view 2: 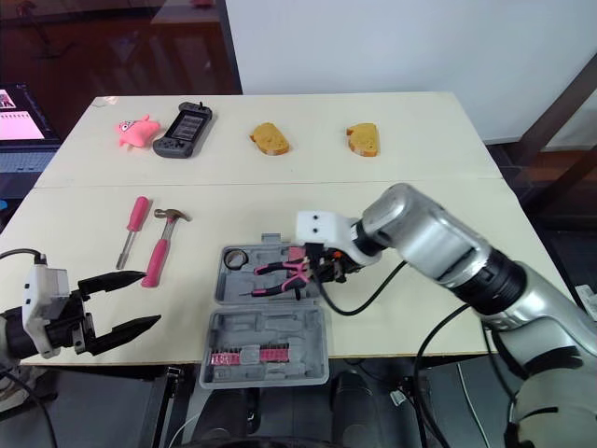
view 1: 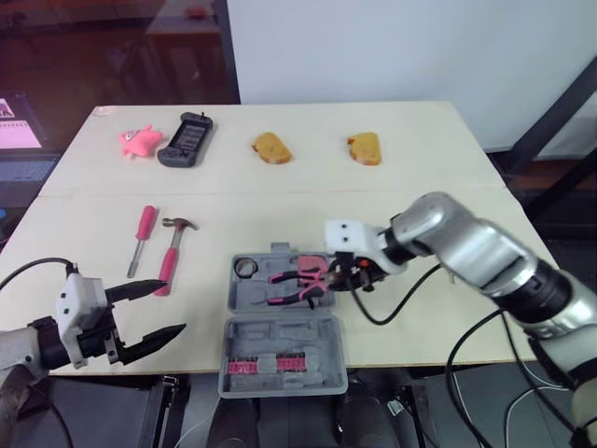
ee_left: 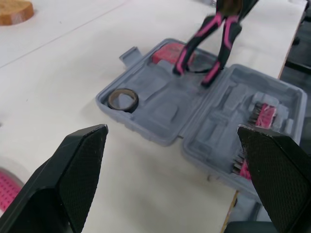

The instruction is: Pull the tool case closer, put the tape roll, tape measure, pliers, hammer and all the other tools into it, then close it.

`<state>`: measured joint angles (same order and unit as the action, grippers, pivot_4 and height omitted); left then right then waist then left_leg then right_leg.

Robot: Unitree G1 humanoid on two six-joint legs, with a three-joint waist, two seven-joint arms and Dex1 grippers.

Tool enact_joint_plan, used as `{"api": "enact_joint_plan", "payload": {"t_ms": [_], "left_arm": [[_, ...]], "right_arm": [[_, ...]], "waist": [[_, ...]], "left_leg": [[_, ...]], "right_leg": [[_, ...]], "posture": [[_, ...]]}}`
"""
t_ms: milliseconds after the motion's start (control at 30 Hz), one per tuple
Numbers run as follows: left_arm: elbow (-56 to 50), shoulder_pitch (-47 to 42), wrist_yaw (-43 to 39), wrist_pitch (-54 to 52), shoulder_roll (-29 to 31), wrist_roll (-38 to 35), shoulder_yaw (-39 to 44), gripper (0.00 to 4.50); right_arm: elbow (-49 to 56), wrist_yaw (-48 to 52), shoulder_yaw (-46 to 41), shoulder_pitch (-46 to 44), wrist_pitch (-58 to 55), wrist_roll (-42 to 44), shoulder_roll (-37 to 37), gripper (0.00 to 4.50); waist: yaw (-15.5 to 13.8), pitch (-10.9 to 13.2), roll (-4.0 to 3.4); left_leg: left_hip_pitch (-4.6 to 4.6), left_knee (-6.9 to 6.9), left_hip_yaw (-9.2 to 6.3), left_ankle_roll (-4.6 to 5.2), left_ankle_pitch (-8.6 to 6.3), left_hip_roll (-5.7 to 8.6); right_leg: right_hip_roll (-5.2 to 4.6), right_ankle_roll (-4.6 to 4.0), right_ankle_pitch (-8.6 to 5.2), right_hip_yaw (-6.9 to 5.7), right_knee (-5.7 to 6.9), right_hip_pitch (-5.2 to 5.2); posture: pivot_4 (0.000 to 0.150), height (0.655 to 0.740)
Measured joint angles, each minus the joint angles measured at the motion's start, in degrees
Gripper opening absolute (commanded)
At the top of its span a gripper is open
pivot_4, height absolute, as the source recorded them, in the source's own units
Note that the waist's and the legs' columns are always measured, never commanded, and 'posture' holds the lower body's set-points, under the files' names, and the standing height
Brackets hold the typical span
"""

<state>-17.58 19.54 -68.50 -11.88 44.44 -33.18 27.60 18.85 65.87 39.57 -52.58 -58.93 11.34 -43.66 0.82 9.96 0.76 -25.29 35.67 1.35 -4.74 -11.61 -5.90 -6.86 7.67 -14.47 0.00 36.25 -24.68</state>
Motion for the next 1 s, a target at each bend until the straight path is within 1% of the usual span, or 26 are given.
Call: {"api": "enact_joint_plan", "payload": {"t_ms": [200, 400, 800, 1000], "left_arm": [[-0.08, -0.21, 0.63, -0.07, -0.19, 0.01, -0.62, 4.5], [-0.36, -0.17, 1.14, -0.01, -0.17, 0.22, -2.21, 4.5], [-0.53, 0.54, 1.05, 0.01, 0.39, 0.26, -1.99, 4.5], [-0.52, 0.86, 0.91, 0.06, 0.82, 0.5, -1.94, 4.5]], "right_arm": [[-3.39, -5.29, 3.21, -2.25, -1.99, -3.81, 8.18, 0.98], [-8.26, -8.36, 5.82, -2.42, -2.38, -5.66, 13.82, 0.98], [-12.06, -10.24, 6.96, -2.5, -1.9, -7.83, 17.51, 0.98], [-12.65, -10.21, 7.53, -2.15, -0.02, -8.98, 17.78, 0.98]], "waist": [[-0.13, -0.01, 0.01], [-0.03, -0.01, 0.01], [0.25, -0.02, 0.01], [0.25, -0.02, 0.01]], "left_leg": [[-0.04, 0.05, -0.02, 0.0, 0.0, 0.0], [-0.05, 0.05, -0.02, 0.0, 0.0, 0.0], [-0.02, 0.02, -0.02, 0.0, 0.0, 0.0], [-0.02, 0.02, -0.02, 0.0, 0.0, 0.0]], "right_leg": [[0.0, 0.0, 0.0, -0.01, 0.0, 0.01], [0.0, 0.03, 0.02, -0.02, 0.04, -0.01], [0.01, 0.08, 0.04, -0.03, 0.06, -0.02], [0.01, 0.08, 0.04, -0.03, 0.06, -0.01]], "posture": [[0.15, 0.7207], [0.15, 0.7207], [0.15, 0.7207], [0.15, 0.7207]]}}
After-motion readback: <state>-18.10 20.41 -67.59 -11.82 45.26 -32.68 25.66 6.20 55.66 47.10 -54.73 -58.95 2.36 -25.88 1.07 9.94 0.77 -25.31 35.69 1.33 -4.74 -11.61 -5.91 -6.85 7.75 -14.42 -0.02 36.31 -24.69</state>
